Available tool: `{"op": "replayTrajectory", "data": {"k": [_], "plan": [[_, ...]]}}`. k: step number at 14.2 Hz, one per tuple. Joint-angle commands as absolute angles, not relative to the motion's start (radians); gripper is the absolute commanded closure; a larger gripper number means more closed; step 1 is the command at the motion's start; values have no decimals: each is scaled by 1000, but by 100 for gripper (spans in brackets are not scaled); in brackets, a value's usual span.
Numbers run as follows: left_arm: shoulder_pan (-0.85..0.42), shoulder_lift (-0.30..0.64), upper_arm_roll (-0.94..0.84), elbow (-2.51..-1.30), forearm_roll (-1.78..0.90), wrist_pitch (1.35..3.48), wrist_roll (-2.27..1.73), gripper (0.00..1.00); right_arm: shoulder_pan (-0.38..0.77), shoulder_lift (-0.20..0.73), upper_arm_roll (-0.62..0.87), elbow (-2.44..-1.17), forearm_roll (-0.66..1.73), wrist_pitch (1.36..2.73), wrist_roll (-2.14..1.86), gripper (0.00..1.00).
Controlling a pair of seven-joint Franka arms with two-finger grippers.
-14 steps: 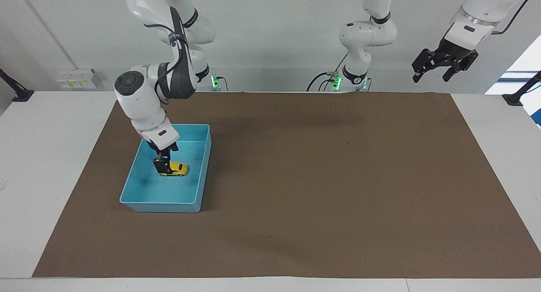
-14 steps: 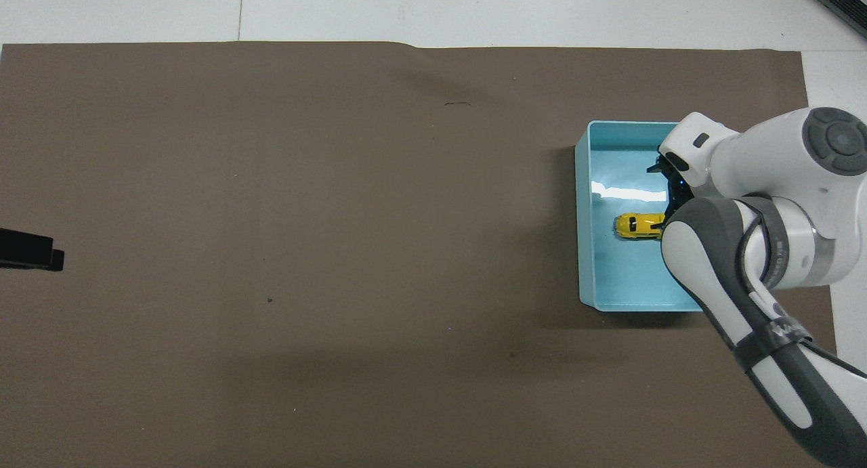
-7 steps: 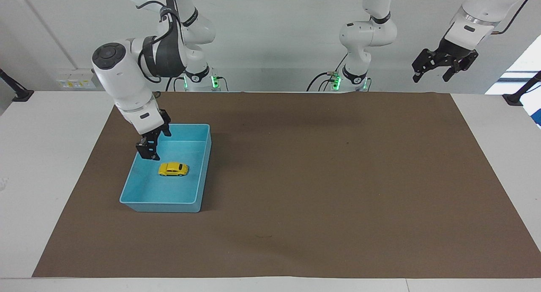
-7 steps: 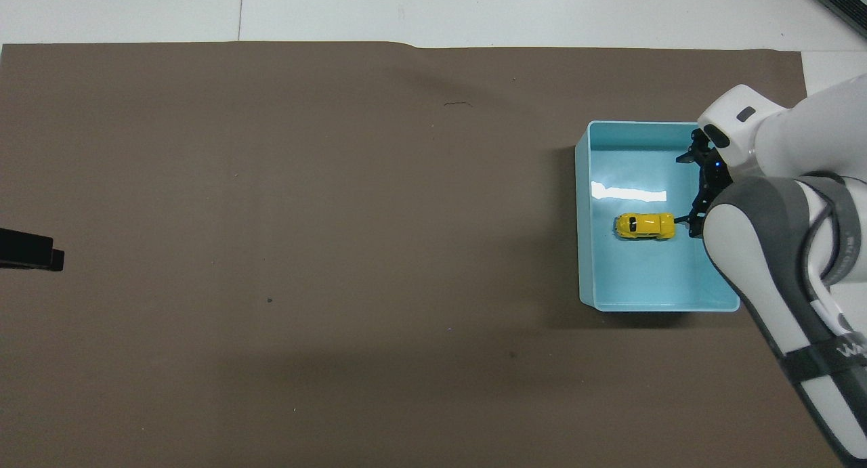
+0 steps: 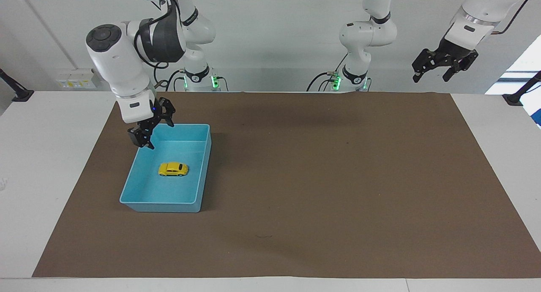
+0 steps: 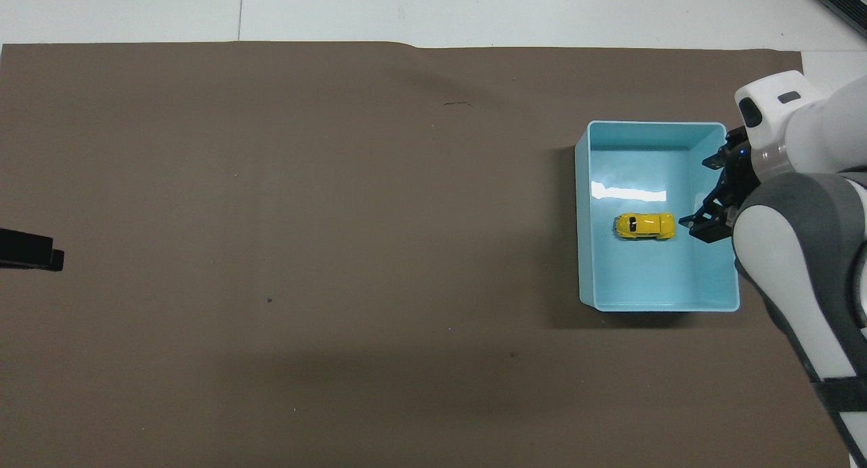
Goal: Wind up and store yellow beetle car
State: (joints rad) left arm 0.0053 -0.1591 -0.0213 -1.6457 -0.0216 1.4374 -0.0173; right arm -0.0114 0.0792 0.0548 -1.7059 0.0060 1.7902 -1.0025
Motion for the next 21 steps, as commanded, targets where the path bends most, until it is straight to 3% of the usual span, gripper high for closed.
{"op": "replayTrajectory", "data": {"k": [1, 6, 21], "plan": [[15, -172, -25, -1654, -28, 1431, -6, 0, -23, 71, 58, -1643, -12, 1721, -904, 0], [15, -172, -25, -1654, -28, 1433, -6, 0, -26, 58, 31, -1579, -9, 1606, -652, 0], [15, -172, -25, -1654, -28, 1431, -6, 0, -11, 20, 6, -1502, 11, 1483, -77, 0]]}}
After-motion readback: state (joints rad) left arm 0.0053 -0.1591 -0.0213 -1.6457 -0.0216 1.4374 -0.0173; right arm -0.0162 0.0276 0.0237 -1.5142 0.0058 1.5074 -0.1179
